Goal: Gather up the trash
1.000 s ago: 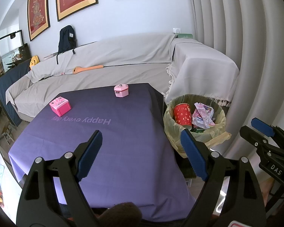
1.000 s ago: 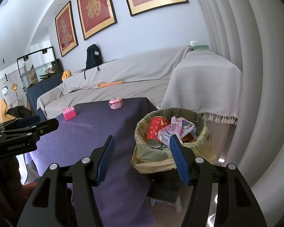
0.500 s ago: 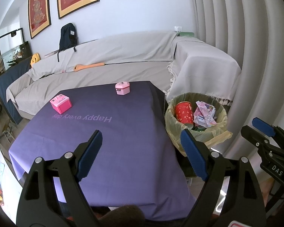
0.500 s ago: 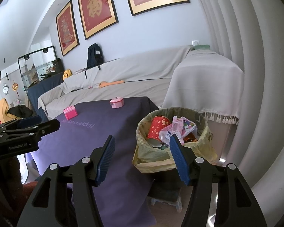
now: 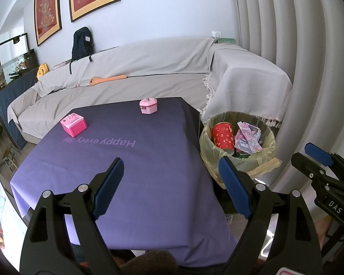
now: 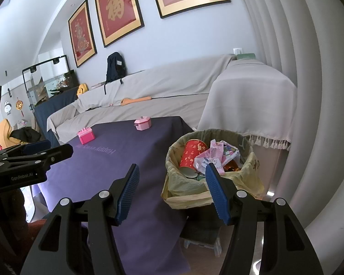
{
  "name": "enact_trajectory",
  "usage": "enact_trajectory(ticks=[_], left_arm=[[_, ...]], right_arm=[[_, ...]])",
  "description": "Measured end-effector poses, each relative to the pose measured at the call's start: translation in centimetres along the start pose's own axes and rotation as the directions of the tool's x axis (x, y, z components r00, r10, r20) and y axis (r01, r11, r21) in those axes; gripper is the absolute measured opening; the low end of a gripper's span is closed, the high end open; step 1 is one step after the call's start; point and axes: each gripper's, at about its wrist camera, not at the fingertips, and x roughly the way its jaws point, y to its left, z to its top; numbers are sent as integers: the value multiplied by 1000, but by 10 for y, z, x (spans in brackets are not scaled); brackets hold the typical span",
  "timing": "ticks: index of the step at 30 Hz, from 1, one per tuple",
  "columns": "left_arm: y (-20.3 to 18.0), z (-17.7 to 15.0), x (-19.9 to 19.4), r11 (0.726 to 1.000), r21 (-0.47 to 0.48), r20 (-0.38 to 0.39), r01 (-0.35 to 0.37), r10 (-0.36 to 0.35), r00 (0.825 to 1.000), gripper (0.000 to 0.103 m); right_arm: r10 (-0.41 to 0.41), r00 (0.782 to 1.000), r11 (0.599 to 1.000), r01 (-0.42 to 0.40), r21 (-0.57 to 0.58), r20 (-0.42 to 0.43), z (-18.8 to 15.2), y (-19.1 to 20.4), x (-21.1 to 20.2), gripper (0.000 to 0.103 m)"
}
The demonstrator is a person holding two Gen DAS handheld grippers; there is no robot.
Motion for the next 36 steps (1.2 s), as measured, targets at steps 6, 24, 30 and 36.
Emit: enact_trajectory(ticks=[6,24,30,36], left_arm=[[0,-1,0,1000,0,-1,1,-1,1000,80],[2,-4,2,1000,-6,-15,0,-1,1000,80],[3,-4,3,1000,-8,-21,-2,1,1000,80],[2,-3,3,1000,-7,-22,-3,2,1000,80]], right_arm=[[1,1000,1000,-1,0,0,0,0,0,57],[3,1000,1000,-3,-2,-2,-4,4,1,57],[3,1000,1000,-3,-1,-4,-4,3,1,57],[3,1000,1000,-3,-1,-3,-3,2,1,57]])
